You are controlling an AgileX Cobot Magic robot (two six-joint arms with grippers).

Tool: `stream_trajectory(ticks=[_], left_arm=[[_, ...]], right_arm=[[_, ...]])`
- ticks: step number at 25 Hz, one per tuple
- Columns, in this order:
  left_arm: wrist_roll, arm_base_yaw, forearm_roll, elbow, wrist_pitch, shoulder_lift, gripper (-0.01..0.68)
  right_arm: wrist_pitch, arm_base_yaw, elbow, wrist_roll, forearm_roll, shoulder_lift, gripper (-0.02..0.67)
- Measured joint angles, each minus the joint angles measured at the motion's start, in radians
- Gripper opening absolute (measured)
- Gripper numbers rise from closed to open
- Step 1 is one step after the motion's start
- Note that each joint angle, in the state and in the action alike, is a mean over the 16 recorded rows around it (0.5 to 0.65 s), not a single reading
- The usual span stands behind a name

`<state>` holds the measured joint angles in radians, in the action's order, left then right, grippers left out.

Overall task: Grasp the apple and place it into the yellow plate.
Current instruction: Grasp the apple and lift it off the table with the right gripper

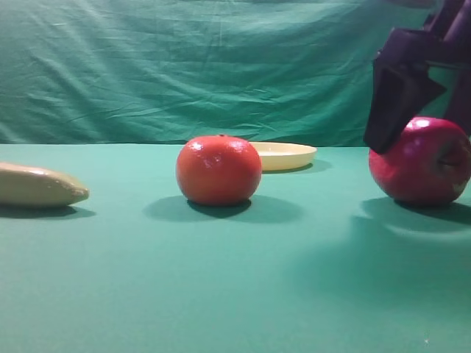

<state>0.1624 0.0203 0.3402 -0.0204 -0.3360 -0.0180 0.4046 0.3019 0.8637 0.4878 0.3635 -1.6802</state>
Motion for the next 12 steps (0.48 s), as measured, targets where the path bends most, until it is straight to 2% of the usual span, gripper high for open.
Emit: stream_trajectory(ticks=[6, 12], left_arm=[[0.000, 0.000, 0.000, 0.000, 0.000, 0.000, 0.157], [0.000, 0.000, 0.000, 0.000, 0.000, 0.000, 0.157]], right_arm=[[0.017, 0.001, 0.107, 0.000, 0.001, -0.025, 0.553], [0.000, 0.001, 0.287, 0.000, 0.015, -0.070, 0.552]])
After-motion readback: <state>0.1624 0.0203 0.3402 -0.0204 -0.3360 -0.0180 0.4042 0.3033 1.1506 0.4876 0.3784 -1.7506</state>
